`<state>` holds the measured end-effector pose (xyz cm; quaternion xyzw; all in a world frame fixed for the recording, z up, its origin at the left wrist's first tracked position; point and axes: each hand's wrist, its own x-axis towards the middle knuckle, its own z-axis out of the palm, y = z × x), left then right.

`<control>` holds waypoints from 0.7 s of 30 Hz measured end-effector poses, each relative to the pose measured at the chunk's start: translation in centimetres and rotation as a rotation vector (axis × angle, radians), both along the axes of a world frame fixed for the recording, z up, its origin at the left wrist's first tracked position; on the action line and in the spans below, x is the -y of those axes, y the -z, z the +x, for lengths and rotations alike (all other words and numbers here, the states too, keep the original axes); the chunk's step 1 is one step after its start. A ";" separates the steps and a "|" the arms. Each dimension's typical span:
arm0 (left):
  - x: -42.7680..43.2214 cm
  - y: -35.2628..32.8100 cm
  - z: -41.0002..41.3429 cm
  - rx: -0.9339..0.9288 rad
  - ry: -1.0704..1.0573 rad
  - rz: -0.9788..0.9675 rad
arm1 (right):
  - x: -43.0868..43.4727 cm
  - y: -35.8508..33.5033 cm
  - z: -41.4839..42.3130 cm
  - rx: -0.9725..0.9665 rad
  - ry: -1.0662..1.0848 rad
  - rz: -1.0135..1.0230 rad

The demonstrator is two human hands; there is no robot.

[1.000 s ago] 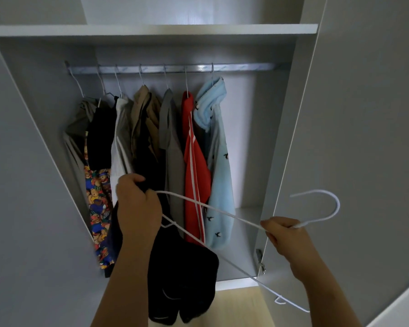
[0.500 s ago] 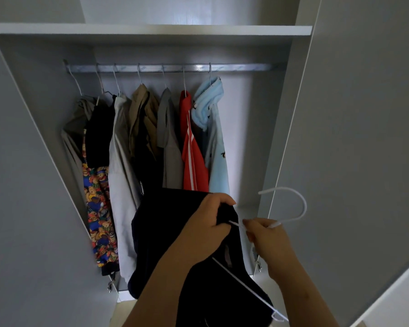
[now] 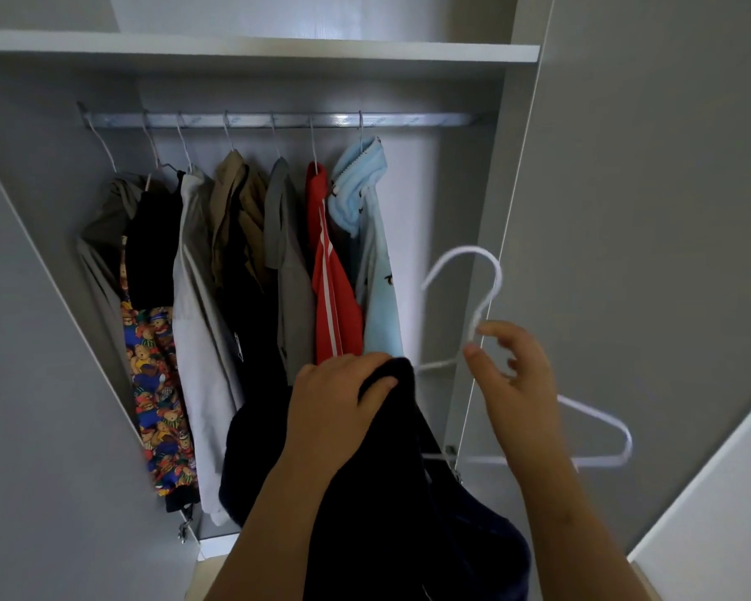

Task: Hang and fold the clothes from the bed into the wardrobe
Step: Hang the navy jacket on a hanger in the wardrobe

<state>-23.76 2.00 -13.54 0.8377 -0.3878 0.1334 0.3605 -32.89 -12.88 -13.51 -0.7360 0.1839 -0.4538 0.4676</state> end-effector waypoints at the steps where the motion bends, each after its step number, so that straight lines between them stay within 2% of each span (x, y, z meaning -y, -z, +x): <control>1: -0.1 -0.1 0.2 -0.031 -0.031 -0.060 | -0.3 0.1 -0.1 0.057 0.020 -0.038; 3: -0.4 -0.6 0.6 -0.067 -0.066 -0.131 | -0.8 0.3 -0.1 0.109 0.019 -0.050; 6: -0.8 -0.8 0.5 -0.075 -0.095 -0.133 | -1.6 0.6 0.3 0.061 -0.003 -0.166; 10: -1.2 -0.7 0.2 -0.118 -0.122 -0.158 | -2.5 1.2 0.9 0.125 0.022 -0.062; 14: -1.9 -1.1 0.3 -0.093 -0.167 -0.148 | -2.7 3.2 1.2 -0.042 -0.218 0.172; 18: -3.3 -1.9 0.8 -0.041 -0.225 -0.188 | -2.0 6.6 1.5 -0.485 -0.208 0.206; 21: -4.2 -2.6 1.0 -0.008 -0.200 -0.227 | -1.9 8.4 1.8 -0.601 -0.191 0.294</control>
